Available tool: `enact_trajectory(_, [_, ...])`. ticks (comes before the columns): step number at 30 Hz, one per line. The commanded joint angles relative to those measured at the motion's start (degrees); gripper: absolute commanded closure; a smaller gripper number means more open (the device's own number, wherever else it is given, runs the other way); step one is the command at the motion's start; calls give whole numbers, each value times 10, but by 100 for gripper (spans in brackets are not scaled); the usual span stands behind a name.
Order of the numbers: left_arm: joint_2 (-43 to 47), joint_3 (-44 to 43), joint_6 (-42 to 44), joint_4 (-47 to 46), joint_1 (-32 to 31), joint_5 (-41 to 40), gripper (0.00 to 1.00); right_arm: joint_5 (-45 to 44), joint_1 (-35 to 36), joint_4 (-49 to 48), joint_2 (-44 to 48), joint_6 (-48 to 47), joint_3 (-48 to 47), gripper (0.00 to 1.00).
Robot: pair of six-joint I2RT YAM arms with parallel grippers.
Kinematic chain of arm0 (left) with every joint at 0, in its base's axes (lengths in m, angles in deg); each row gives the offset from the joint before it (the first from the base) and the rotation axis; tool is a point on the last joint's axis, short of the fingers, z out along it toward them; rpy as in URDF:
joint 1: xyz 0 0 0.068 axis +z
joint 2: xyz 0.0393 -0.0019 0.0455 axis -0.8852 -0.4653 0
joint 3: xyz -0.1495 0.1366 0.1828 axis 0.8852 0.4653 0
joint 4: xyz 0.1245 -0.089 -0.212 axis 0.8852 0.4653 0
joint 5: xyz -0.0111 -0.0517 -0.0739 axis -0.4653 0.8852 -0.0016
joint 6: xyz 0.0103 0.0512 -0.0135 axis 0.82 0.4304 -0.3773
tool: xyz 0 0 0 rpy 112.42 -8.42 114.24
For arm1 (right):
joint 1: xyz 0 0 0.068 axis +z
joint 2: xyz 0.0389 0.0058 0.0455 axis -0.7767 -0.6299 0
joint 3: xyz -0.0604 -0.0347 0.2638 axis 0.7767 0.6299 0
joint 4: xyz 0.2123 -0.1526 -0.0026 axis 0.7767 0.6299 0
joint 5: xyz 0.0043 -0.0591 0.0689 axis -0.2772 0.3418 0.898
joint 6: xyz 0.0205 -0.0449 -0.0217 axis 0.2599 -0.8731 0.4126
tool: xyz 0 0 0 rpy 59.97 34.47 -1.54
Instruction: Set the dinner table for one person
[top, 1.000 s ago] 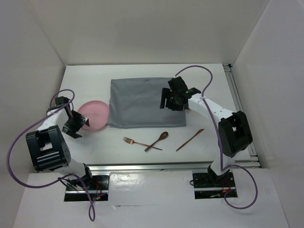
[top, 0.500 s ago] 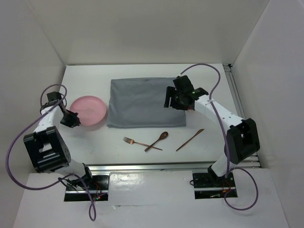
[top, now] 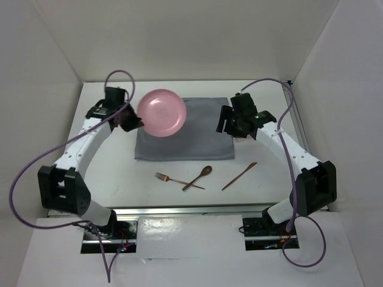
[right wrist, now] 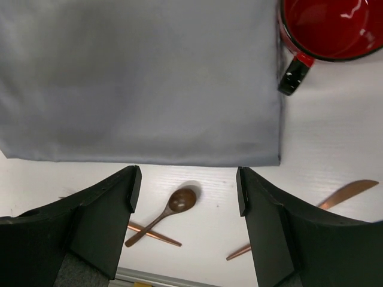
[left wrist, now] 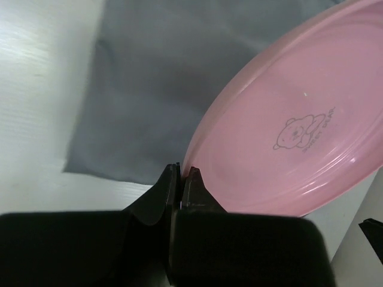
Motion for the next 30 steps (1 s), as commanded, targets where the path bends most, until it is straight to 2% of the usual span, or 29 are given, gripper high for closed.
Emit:
enact_trajectory(1, [-86, -95, -13, -17, -62, -7, 100, 2, -21, 5, 47, -2, 17, 23])
enact_trajectory(5, [-195, -195, -18, 20, -98, -23, 100, 14, -51, 10, 52, 4, 22, 23])
enact_trajectory(11, [-304, -259, -31, 39, -140, -38, 100, 24, -116, 29, 63, -8, 8, 22])
enact_trajectory(21, [-345, -215, -51, -6, -154, -37, 100, 59, -228, 20, 54, -27, -9, 22])
enact_trajectory(25, [-359, -220, -57, -6, -148, -37, 100, 108, -258, 2, 2, -40, -9, 22])
enact_trajectory(30, [-359, -215, -57, -6, -134, -35, 100, 128, -265, -17, -65, -40, -43, 22])
